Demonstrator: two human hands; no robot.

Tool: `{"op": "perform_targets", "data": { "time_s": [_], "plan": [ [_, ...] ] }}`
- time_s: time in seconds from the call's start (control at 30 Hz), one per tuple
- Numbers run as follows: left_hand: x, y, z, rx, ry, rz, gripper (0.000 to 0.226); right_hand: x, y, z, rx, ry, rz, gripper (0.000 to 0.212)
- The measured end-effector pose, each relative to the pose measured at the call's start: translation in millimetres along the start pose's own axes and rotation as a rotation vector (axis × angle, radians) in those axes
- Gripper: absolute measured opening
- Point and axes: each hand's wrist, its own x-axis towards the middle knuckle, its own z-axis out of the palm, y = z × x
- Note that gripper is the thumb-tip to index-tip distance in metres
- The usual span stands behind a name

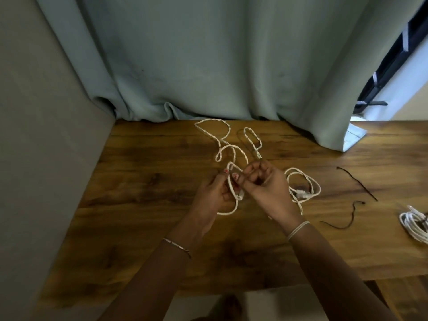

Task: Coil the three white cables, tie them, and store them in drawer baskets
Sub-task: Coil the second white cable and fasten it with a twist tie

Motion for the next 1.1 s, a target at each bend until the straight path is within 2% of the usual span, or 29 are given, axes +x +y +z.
{"op": "perform_targets", "data": {
  "time_s": [0.1,0.2,0.27,0.33,0.43,0.57,0.7,0.83,0.93,1.03,1.1],
  "plan": [
    [11,15,9,-0.142,0.021,-0.008,0.027,28,3,-9,-0.087,0.063,-0.113,0.01],
    [20,33,16,-0.274,-0.003,-0.028,0.028,58,2,-14,-0.266,-0.144,-0.294,0.027],
    [22,44,19,-0.338,-0.055,-0.009,0.033,74,4,-9,-0.309,-0.279,-0.294,0.032],
    [24,52,19,-0.392,-0.097,0.064,0.034,84,6,-3,-0.344,-0.344,-0.264,0.028],
    [28,61,14,-0.355,-0.068,0.2,0.041,95,9,4,-0.375,-0.359,-0.316,0.025],
    [35,74,9,-0.315,0.086,0.322,0.038,102,7,10,-0.414,-0.426,-0.443,0.025],
    [42,85,3,-0.299,0.152,0.358,0.041,105,3,18,-0.483,-0.533,-0.519,0.028],
    [55,92,-10,-0.364,0.151,0.387,0.042,99,0,29,-0.536,-0.678,-0.658,0.028],
    [66,93,-24,-0.159,0.247,0.398,0.036,97,-5,40,-0.66,-0.741,-0.706,0.042],
    [69,89,-42,0.234,0.354,0.317,0.035,106,-15,42,-0.632,-0.74,-0.702,0.032],
    [67,84,-53,0.454,0.367,0.264,0.035,113,-23,42,-0.581,-0.74,-0.66,0.019]
  ]
}}
